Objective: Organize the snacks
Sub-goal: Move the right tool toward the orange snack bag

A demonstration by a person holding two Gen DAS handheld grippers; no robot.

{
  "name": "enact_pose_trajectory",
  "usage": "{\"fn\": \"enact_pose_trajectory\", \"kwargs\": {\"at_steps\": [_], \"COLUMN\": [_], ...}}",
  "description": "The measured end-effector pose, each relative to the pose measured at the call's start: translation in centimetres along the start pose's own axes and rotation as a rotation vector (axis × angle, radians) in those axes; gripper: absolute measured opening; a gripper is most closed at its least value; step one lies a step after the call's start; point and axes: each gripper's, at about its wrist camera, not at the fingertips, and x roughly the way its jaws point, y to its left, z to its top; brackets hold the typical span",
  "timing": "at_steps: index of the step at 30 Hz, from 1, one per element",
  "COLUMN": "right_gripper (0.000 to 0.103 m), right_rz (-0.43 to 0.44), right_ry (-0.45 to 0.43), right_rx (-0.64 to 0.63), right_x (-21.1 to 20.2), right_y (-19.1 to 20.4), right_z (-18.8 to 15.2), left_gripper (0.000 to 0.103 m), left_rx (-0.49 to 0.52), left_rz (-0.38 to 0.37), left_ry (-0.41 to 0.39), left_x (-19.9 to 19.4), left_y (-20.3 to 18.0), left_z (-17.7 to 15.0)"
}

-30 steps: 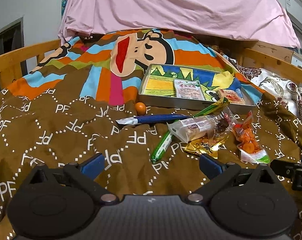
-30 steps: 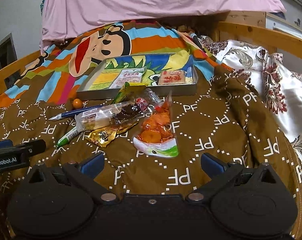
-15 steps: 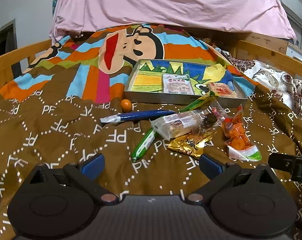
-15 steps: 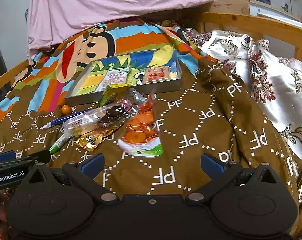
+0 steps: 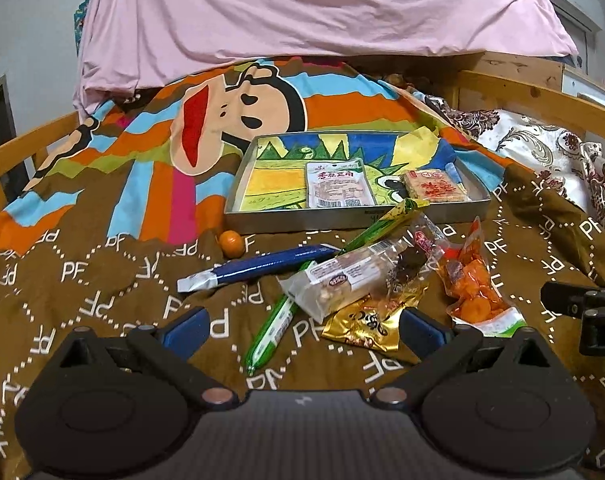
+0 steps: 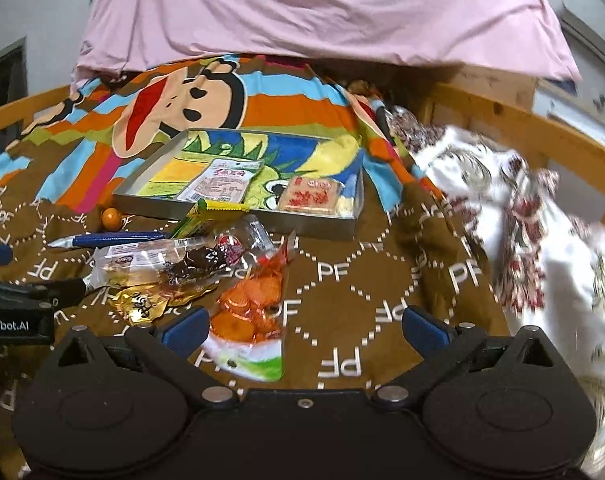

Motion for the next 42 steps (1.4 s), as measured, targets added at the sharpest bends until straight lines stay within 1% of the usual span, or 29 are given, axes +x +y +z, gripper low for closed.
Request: {"fn": "enact_pose_trajectory", "kwargs": {"at_steps": [3, 9, 12, 18, 26, 29, 31, 34, 39, 42], "right_gripper": [0.102, 0.102, 0.102, 0.102, 0.102, 0.102, 0.102, 0.102, 0.102, 0.102], "right_rz": [0.008, 0.025, 0.03, 0.021, 0.092, 0.127, 0.158, 0.19, 0.189, 0.17], "right_ry": [-0.005, -0.045, -0.046, -0.014, 0.018, 0.057, 0.099, 0.154, 0.148, 0.14], "right_rx": [-0.042, -0.105, -0.131, -0.133, -0.185, -0.193, -0.18, -0.159, -0.15, -0.161], "right_x": [0.9, 2.3, 3.2, 4.6, 5.4, 6.1, 6.8, 7.7, 8.6, 9.5], "right_y": [-0.1, -0.2, -0.3, -0.5, 1.0, 1.7, 2.0, 2.4, 2.8, 3.2], "right_z": [0.3, 0.7, 0.8, 0.7, 0.0, -0.5, -0.7, -1.1, -1.3, -1.3], "left_gripper": [0.103, 0.103, 0.103, 0.103, 0.103, 0.103, 0.103, 0.103, 0.103, 0.103], "left_rx": [0.008, 0.033, 0.048, 0.061, 0.072, 0.087, 0.09, 0.09, 0.134, 0.146], "left_rz": [-0.002, -0.008, -0.01, -0.018, -0.043, -0.05, -0.052, -0.076, -0.08, -0.084], "left_ry": [0.003, 0.017, 0.022, 0.028, 0.039, 0.039, 0.035, 0.04, 0.032, 0.03], "left_x": [0.7, 2.2, 3.0, 4.1, 5.0, 5.2, 5.4, 5.7, 6.0, 6.2], "left_y": [-0.1, -0.4, -0.4, -0.3, -0.1, -0.1, 0.0, 0.3, 0.1, 0.0], "left_z": [0.2, 0.5, 0.6, 0.9, 1.3, 1.5, 1.6, 2.0, 2.4, 2.6]}}
